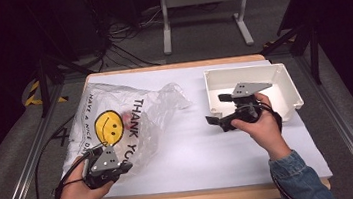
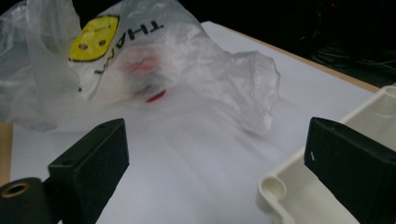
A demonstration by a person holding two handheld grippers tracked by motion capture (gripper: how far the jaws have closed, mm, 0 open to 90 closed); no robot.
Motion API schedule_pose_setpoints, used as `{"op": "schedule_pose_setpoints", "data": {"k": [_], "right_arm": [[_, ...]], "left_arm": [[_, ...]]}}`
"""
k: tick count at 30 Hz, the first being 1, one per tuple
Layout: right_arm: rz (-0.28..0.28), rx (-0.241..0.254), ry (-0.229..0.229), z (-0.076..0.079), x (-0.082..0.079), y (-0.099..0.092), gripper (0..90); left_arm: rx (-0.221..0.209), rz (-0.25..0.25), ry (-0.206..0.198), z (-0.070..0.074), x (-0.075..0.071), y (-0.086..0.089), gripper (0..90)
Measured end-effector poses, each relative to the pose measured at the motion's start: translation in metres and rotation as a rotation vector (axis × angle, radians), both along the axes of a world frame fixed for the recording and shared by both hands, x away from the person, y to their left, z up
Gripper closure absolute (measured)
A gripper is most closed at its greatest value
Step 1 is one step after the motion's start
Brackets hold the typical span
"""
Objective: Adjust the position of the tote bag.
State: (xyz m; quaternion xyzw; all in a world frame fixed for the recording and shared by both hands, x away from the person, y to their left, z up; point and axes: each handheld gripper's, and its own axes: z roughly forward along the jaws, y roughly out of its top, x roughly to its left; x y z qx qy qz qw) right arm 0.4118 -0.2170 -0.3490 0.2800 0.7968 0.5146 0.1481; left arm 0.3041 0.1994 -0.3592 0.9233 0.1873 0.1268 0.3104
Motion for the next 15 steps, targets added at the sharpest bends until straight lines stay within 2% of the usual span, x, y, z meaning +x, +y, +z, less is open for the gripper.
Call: {"op": "schedule_pose_setpoints", "data": {"k": [2,5,8,15], "right_arm": [[0.010,0.018,0.007,0.000,0.006,0.011,7.3],[0.028,0.009,0.005,-0.002,0.014,0.022,7.5],[0.040,0.003,0.008,-0.005,0.021,0.033,8.1],[0.054,-0.012,0.014,-0.014,0.029,0.058,7.7]], "left_arm": [[-0.007,0.007,0.000,0.001,-0.002,0.003,89.9],[-0.012,0.018,0.008,0.002,-0.004,0.009,89.9],[0.010,0.032,0.028,0.004,-0.005,0.018,89.9],[0.020,0.047,0.041,0.008,-0.007,0.033,89.8]]}}
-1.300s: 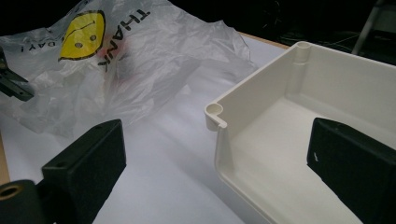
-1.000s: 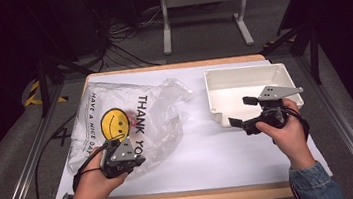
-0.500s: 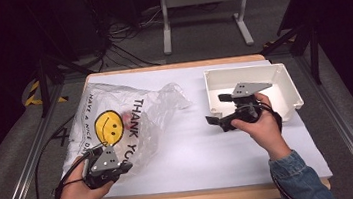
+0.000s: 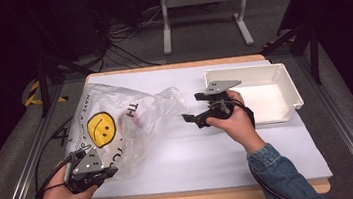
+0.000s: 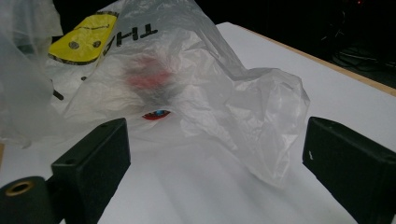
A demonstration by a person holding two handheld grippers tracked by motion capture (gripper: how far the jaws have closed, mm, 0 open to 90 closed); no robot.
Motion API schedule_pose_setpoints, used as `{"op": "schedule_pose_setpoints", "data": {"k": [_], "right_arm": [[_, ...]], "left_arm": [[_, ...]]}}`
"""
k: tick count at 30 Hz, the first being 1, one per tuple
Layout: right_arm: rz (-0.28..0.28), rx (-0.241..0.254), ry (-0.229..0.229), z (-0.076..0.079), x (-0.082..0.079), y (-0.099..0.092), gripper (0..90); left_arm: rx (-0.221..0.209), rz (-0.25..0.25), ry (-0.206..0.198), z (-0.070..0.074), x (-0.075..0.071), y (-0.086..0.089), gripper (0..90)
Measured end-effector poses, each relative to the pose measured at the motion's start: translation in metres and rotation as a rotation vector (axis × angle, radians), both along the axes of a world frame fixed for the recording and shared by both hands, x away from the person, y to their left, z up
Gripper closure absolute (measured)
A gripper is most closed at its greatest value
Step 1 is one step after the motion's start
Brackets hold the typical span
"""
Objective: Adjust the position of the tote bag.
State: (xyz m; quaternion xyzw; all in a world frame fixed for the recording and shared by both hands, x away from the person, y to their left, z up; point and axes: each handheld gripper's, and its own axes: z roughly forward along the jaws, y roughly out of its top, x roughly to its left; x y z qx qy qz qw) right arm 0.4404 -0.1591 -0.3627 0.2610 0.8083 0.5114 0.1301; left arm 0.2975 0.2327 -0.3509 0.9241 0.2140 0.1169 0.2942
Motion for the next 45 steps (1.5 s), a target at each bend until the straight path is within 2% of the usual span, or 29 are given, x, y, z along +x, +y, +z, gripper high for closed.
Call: {"op": "schedule_pose_setpoints", "data": {"k": [2,9,15,22,24,25,27,29,31,35,39,45], "right_arm": [[0.002,-0.012,-0.005,-0.005,0.002,0.010,7.9],[0.001,-0.044,0.008,-0.016,0.008,0.024,11.4],[-0.024,-0.060,-0.004,-0.026,0.017,0.038,13.2],[-0.010,-0.079,0.001,-0.034,0.025,0.051,16.0],[-0.009,-0.092,0.000,-0.037,0.028,0.054,23.7],[0.004,-0.107,0.012,-0.039,0.029,0.054,41.2],[0.034,-0.119,0.015,-0.039,0.027,0.054,61.2],[0.044,-0.128,0.015,-0.037,0.025,0.052,76.9],[0.055,-0.125,0.021,-0.031,0.023,0.048,86.7],[0.053,-0.111,0.015,-0.021,0.017,0.040,89.1],[0.046,-0.086,0.010,-0.003,0.004,0.023,89.6],[0.051,-0.055,0.037,0.016,-0.017,0.005,89.7]], "left_arm": [[-0.007,0.008,-0.001,0.001,0.000,0.005,89.8],[-0.006,0.022,0.017,0.000,0.002,0.011,89.8],[0.000,0.019,0.026,0.001,0.001,0.013,89.8],[0.008,0.014,0.037,-0.001,-0.001,0.013,89.8],[0.009,0.015,0.037,-0.001,-0.002,0.014,89.8],[0.006,0.018,0.037,-0.001,-0.003,0.014,89.7],[0.003,0.023,0.036,-0.002,-0.003,0.016,89.7],[0.003,0.028,0.031,-0.001,-0.003,0.016,89.7],[-0.001,0.029,0.026,0.000,-0.003,0.017,89.7],[-0.008,0.036,0.011,0.001,-0.001,0.017,89.6],[-0.020,0.051,-0.014,0.004,0.002,0.017,89.6],[-0.032,0.079,-0.060,0.008,0.009,0.017,89.7]]}}
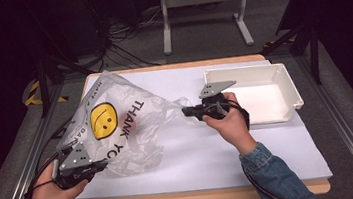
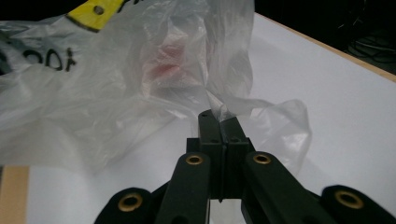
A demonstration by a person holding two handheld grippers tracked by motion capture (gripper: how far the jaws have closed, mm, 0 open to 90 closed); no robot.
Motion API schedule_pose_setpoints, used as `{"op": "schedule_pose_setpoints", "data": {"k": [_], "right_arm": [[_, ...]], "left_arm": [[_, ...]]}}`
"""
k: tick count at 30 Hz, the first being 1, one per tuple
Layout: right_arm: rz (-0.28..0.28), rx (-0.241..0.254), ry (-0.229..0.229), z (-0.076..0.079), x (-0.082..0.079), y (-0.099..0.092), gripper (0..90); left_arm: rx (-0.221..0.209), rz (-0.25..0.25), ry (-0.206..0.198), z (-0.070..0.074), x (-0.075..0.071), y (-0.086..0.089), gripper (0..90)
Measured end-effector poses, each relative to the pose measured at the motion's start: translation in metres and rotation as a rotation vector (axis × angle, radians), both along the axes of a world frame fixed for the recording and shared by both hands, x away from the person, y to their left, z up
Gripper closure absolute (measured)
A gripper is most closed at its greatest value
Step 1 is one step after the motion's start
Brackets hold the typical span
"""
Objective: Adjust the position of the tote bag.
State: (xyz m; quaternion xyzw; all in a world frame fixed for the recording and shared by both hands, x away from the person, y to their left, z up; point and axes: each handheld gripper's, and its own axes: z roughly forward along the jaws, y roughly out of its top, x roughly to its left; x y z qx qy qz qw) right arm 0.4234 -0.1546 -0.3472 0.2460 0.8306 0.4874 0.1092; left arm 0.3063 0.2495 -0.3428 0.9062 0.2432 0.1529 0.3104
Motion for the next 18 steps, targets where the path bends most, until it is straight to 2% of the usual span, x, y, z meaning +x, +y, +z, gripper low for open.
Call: {"op": "schedule_pose_setpoints", "data": {"k": [9,17,18], "right_arm": [[0.005,0.009,0.070,0.013,-0.033,-0.023,89.7],[0.016,0.011,0.105,0.020,-0.062,-0.036,89.7],[0.016,0.011,0.105,0.020,-0.062,-0.036,89.7]], "left_arm": [[-0.054,0.053,-0.056,0.001,0.017,0.002,89.7],[-0.109,0.091,-0.101,0.003,0.033,0.005,89.7],[-0.109,0.091,-0.101,0.003,0.033,0.005,89.7]]}}
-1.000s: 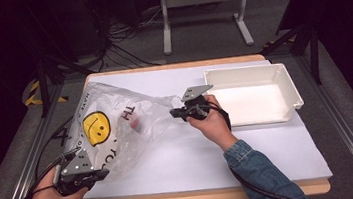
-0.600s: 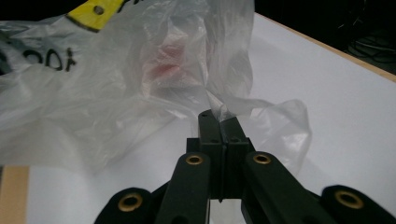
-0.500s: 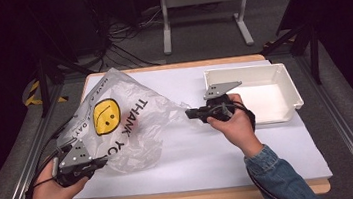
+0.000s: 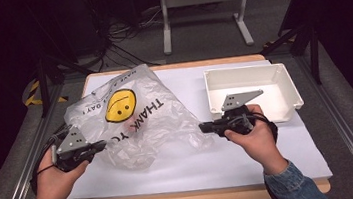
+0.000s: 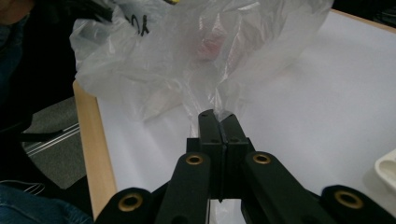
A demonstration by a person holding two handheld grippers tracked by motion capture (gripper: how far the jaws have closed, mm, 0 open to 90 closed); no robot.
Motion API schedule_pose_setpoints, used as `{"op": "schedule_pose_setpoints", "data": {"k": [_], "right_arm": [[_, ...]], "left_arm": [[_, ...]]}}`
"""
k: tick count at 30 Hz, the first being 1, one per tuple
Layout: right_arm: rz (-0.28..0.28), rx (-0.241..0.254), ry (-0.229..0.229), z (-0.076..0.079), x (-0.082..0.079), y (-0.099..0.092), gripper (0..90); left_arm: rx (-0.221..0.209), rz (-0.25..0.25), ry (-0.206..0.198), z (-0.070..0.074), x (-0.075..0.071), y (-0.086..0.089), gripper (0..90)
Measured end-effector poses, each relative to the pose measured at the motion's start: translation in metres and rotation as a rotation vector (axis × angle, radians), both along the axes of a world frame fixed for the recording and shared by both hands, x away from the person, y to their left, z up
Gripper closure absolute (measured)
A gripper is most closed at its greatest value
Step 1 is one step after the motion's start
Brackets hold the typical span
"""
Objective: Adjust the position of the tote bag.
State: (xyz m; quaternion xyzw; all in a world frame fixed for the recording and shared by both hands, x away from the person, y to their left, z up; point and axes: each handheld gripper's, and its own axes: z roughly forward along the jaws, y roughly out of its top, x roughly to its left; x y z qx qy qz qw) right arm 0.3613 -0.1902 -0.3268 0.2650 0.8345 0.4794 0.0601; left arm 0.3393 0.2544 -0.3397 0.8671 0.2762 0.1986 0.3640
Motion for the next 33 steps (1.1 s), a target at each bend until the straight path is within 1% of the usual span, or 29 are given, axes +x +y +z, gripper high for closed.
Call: {"op": "schedule_pose_setpoints", "data": {"k": [2,4,8,9,10,11,13,17,18,20,21,22,23,24,25,26,28,32,33], "right_arm": [[0.005,-0.004,0.005,0.001,-0.009,-0.003,89.7],[0.010,-0.005,0.009,0.001,-0.014,-0.004,89.7],[0.031,-0.001,0.036,0.001,-0.026,-0.006,89.7],[0.036,-0.003,0.039,0.001,-0.029,-0.006,89.7],[0.041,-0.005,0.038,0.001,-0.032,-0.006,89.7],[0.041,-0.005,0.038,0.001,-0.032,-0.006,89.7],[0.053,-0.008,0.040,0.003,-0.037,-0.004,89.8],[0.070,-0.017,0.036,0.004,-0.043,-0.002,89.7],[0.071,-0.017,0.038,0.004,-0.043,-0.002,89.7],[0.069,-0.018,0.042,0.003,-0.042,-0.002,89.7],[0.064,-0.019,0.043,0.002,-0.041,-0.002,89.7],[0.064,-0.019,0.043,0.002,-0.041,-0.002,89.7],[0.058,-0.017,0.047,0.001,-0.039,-0.004,89.6],[0.058,-0.017,0.047,0.001,-0.039,-0.004,89.6],[0.057,-0.018,0.046,0.001,-0.038,-0.004,89.6],[0.054,-0.017,0.048,0.000,-0.036,-0.004,89.4],[0.052,-0.017,0.051,-0.001,-0.035,-0.004,88.8],[0.039,-0.019,0.052,-0.002,-0.032,-0.004,83.3],[0.034,-0.018,0.050,-0.003,-0.032,-0.004,81.6]], "left_arm": [[-0.017,0.009,-0.011,0.000,0.005,0.001,89.7],[-0.029,0.014,-0.015,0.000,0.008,0.001,89.7],[-0.056,0.027,-0.023,-0.002,0.015,0.001,89.7],[-0.056,0.027,-0.023,-0.002,0.015,0.001,89.6],[-0.069,0.031,-0.028,-0.002,0.018,0.001,89.4],[-0.069,0.031,-0.028,-0.002,0.018,0.001,89.4],[-0.079,0.033,-0.031,-0.003,0.020,0.001,89.3],[-0.089,0.041,-0.039,-0.004,0.022,0.001,85.5],[-0.093,0.044,-0.042,-0.004,0.022,0.001,83.8],[-0.107,0.053,-0.045,-0.003,0.022,0.001,76.8],[-0.107,0.053,-0.045,-0.003,0.022,0.001,73.9],[-0.113,0.053,-0.046,-0.002,0.021,0.001,73.9],[-0.125,0.054,-0.053,-0.001,0.020,0.001,67.4],[-0.128,0.056,-0.060,0.000,0.019,0.001,67.4],[-0.145,0.061,-0.068,0.003,0.016,0.001,64.8],[-0.147,0.060,-0.075,0.005,0.015,0.001,59.0],[-0.157,0.063,-0.088,0.009,0.011,-0.001,53.2],[-0.184,0.065,-0.106,0.017,0.005,-0.005,41.0],[-0.186,0.063,-0.109,0.019,0.003,-0.006,39.1]]}}
